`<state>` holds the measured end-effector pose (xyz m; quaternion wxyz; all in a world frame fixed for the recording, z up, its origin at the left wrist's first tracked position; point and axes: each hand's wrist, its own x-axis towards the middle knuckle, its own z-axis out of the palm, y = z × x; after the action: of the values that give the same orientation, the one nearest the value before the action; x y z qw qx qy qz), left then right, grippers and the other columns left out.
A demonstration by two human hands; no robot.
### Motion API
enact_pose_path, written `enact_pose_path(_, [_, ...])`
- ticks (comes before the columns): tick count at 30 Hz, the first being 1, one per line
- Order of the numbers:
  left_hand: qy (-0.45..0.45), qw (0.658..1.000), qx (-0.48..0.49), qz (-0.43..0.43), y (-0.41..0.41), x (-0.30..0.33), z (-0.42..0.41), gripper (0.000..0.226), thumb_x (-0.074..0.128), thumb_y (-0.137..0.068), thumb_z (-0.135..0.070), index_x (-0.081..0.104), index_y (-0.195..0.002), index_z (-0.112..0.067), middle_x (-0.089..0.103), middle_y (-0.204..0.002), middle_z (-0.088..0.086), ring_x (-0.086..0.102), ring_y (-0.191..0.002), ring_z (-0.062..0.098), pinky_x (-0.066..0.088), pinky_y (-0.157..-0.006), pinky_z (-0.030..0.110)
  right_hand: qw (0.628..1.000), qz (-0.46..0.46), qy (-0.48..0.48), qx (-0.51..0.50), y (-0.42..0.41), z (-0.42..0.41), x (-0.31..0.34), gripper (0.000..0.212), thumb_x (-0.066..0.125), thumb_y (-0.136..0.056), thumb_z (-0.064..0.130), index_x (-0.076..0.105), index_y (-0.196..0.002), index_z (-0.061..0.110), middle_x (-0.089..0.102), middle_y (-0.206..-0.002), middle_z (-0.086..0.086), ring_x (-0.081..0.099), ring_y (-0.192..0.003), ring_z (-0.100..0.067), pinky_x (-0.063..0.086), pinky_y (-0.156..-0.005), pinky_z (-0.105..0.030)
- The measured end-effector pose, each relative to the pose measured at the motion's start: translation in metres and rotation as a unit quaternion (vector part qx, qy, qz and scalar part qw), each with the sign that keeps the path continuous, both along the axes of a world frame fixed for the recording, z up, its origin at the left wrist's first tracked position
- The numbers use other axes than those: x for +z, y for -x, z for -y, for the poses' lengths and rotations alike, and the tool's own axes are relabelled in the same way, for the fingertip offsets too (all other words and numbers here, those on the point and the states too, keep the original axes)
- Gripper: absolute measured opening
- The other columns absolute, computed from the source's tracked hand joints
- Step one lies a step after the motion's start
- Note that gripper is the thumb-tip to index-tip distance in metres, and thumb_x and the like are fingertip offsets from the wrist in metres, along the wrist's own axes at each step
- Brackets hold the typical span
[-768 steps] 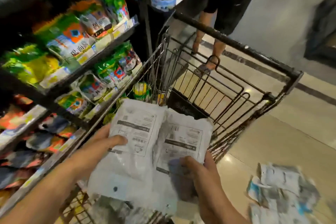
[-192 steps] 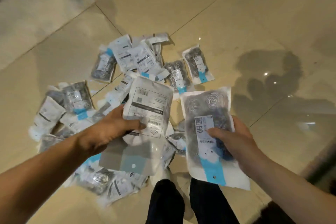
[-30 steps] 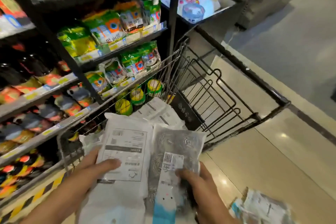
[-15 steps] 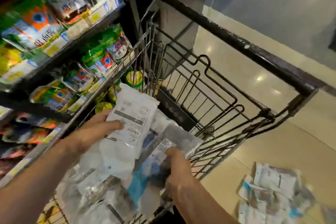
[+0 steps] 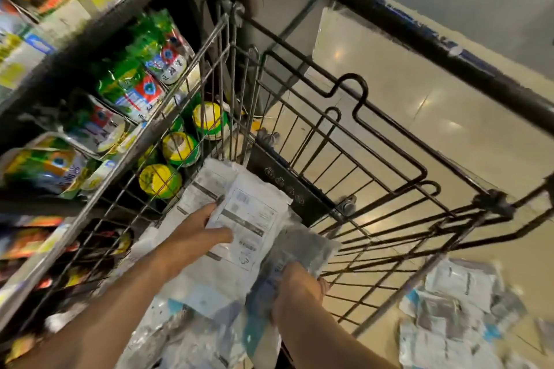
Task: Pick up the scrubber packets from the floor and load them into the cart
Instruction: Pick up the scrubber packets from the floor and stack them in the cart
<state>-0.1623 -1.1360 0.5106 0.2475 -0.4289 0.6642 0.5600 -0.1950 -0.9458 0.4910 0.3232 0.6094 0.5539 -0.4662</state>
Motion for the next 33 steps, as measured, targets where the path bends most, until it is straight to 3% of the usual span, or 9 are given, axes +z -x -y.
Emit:
enact_pose_path(2, [-0.009, 1.000, -0.009, 0.009, -0.003, -0.012, -0.002, 0.034, 0.074, -0.087, -0.012, 0.069, -0.109, -0.036, 0.078, -0.095, -0.020, 0.071, -0.099, 0.009, 0.058, -0.078, 0.030, 0.999, 0.025, -0.035, -0.015, 0.001, 0.001, -0.014, 0.065, 0.066, -0.090, 0.024, 0.037, -0.147, 0.032, 0.062, -0.124, -0.019, 0.062, -0.105, -0.040, 0.055, -0.080, -0.048])
enact_pose_path(5, [-0.014, 0.999, -0.023, 0.037, -0.008, -0.026, -0.006, 0.043, 0.077, -0.075, -0.023, 0.068, -0.112, -0.042, 0.078, -0.102, -0.022, 0.072, -0.103, 0.011, 0.061, -0.085, 0.038, 0.998, 0.012, -0.063, 0.017, -0.004, 0.003, -0.029, 0.039, 0.056, -0.088, 0.028, 0.037, -0.122, 0.025, 0.060, -0.118, -0.016, 0.062, -0.098, -0.040, 0.053, -0.096, -0.056])
enact_pose_path(9, [0.035, 0.995, -0.078, 0.041, -0.017, -0.045, -0.009, 0.078, 0.076, -0.061, -0.049, 0.054, -0.135, -0.047, 0.071, -0.122, -0.015, 0.069, -0.110, 0.017, 0.060, -0.092, 0.046, 0.995, 0.035, -0.079, 0.045, -0.008, 0.006, -0.087, 0.060, 0.073, -0.069, 0.036, 0.047, -0.120, 0.015, 0.059, -0.105, -0.013, 0.060, -0.089, -0.037, 0.056, -0.085, -0.050])
enact_pose_path(12, [0.099, 0.988, -0.119, 0.028, -0.014, -0.041, -0.022, 0.069, 0.070, -0.071, -0.048, 0.047, -0.136, -0.049, 0.067, -0.122, -0.017, 0.066, -0.112, 0.019, 0.057, -0.094, 0.040, 0.988, 0.045, -0.101, 0.109, -0.019, 0.004, -0.126, 0.068, 0.070, -0.067, 0.047, 0.054, -0.123, 0.011, 0.058, -0.106, -0.013, 0.059, -0.087, -0.033, 0.055, -0.082, -0.047])
enact_pose_path(17, [0.245, 0.955, -0.167, 0.018, -0.016, -0.037, -0.039, 0.083, 0.071, -0.080, -0.050, 0.032, -0.152, -0.040, 0.048, -0.149, 0.001, 0.046, -0.135, 0.030, 0.048, -0.104, 0.048, 0.979, 0.011, -0.132, 0.157, -0.012, 0.013, -0.053, 0.081, 0.079, -0.074, 0.030, 0.029, -0.137, 0.019, 0.054, -0.130, -0.018, 0.059, -0.111, -0.038, 0.054, -0.097, -0.053])
enact_pose_path(20, [0.262, 0.957, -0.124, 0.012, -0.021, -0.032, -0.039, 0.084, 0.077, -0.083, -0.047, 0.032, -0.154, -0.035, 0.047, -0.149, 0.005, 0.043, -0.137, 0.032, 0.046, -0.106, 0.048, 0.956, -0.044, -0.160, 0.241, -0.018, 0.018, -0.026, 0.090, 0.073, -0.091, 0.033, 0.016, -0.160, 0.024, 0.027, -0.164, -0.011, 0.032, -0.150, -0.035, 0.030, -0.123, -0.053])
enact_pose_path(23, [0.257, 0.960, -0.111, 0.002, -0.030, -0.025, -0.040, 0.083, 0.079, -0.083, -0.044, 0.036, -0.153, -0.035, 0.049, -0.146, 0.005, 0.045, -0.136, 0.031, 0.046, -0.106, 0.048, 0.924, -0.121, -0.180, 0.313, -0.029, 0.015, -0.001, 0.094, 0.073, -0.091, 0.031, 0.013, -0.162, 0.026, 0.011, -0.172, -0.006, 0.011, -0.158, -0.030, 0.017, -0.129, -0.050])
enact_pose_path(30, [0.240, 0.968, -0.067, -0.026, -0.073, 0.007, -0.048, 0.077, 0.081, -0.083, -0.036, 0.045, -0.151, -0.031, 0.053, -0.146, 0.004, 0.047, -0.136, 0.030, 0.045, -0.108, 0.044, 0.870, -0.301, -0.092, 0.379, -0.039, -0.015, 0.041, 0.055, 0.069, -0.091, 0.028, 0.050, -0.142, 0.022, 0.057, -0.140, -0.002, 0.058, -0.122, -0.023, 0.055, -0.104, -0.041])
enact_pose_path(33, [0.203, 0.976, -0.028, -0.075, -0.095, 0.031, -0.050, 0.067, 0.082, -0.086, -0.028, 0.050, -0.146, -0.026, 0.056, -0.142, 0.000, 0.050, -0.134, 0.024, 0.043, -0.102, 0.034, 0.807, -0.296, -0.021, 0.510, -0.051, -0.031, 0.066, 0.041, 0.065, -0.094, 0.044, 0.055, -0.131, 0.028, 0.062, -0.128, 0.006, 0.059, -0.100, -0.012, 0.051, -0.069, -0.008])
